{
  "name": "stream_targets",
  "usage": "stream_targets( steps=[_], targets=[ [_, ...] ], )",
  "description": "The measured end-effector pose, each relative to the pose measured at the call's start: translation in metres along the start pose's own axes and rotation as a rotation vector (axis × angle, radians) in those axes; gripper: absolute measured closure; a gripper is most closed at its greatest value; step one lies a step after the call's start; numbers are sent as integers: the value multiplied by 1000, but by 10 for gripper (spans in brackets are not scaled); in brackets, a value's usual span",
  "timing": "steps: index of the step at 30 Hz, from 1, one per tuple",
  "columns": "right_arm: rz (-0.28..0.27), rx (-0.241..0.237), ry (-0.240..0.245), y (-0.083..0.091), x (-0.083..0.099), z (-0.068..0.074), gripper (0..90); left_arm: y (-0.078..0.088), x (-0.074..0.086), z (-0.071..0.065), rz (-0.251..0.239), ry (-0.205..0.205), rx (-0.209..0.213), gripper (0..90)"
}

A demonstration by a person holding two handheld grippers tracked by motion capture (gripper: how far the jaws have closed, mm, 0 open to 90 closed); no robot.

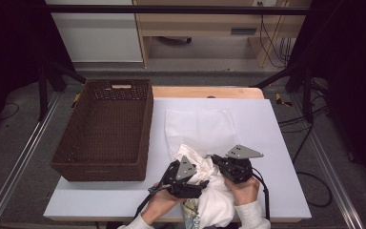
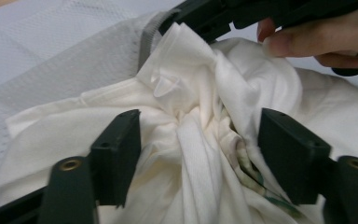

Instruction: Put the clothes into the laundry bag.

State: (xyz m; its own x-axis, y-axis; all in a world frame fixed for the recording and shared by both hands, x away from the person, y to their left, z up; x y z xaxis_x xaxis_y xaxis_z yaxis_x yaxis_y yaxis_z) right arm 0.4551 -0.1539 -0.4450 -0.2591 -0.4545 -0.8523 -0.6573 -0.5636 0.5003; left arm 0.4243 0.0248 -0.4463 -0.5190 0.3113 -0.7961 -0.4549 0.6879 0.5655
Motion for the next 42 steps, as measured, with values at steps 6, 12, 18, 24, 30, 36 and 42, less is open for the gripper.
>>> stream_targets(
  steps=[6, 12, 18, 24, 30, 36, 42],
  targets=[
    [-3, 6, -4, 2, 1, -2, 890, 42, -13, 13, -95, -12, -70, 221],
    [3, 5, -7, 2, 0, -1, 890, 18, -11, 50, -39, 38, -206, 225],
    [2, -2, -2, 1, 0, -2, 889, -24, 7, 73, 85, 156, -130, 241],
    [2, -1, -3, 0, 0, -1, 890, -17, 5, 62, 71, 82, -103, 742],
    [-1, 6, -14, 0, 0, -1, 890, 10, -6, 35, -63, 48, -11, 804],
    [-12, 13, -15, -1, -1, 1, 890, 5, -16, -5, -84, -51, 19, 800],
    [-27, 20, -22, 1, -1, -1, 890, -30, -12, -12, -33, -87, -53, 797]
  ],
)
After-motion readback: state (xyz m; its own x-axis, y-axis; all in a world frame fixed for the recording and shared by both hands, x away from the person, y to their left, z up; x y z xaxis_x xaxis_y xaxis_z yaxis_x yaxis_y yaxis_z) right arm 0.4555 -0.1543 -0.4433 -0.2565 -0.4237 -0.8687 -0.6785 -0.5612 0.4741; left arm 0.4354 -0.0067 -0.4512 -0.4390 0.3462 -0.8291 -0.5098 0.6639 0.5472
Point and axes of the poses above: each handheld gripper's, and its own axes: y roughly backward along the jaws, x roughly out of its underside, z roughly to its left, the point moved 3 cm from there along -y, roughly forward along the jaws, and after that the axes turned 14 degrees about y, right-handed, at the moved point
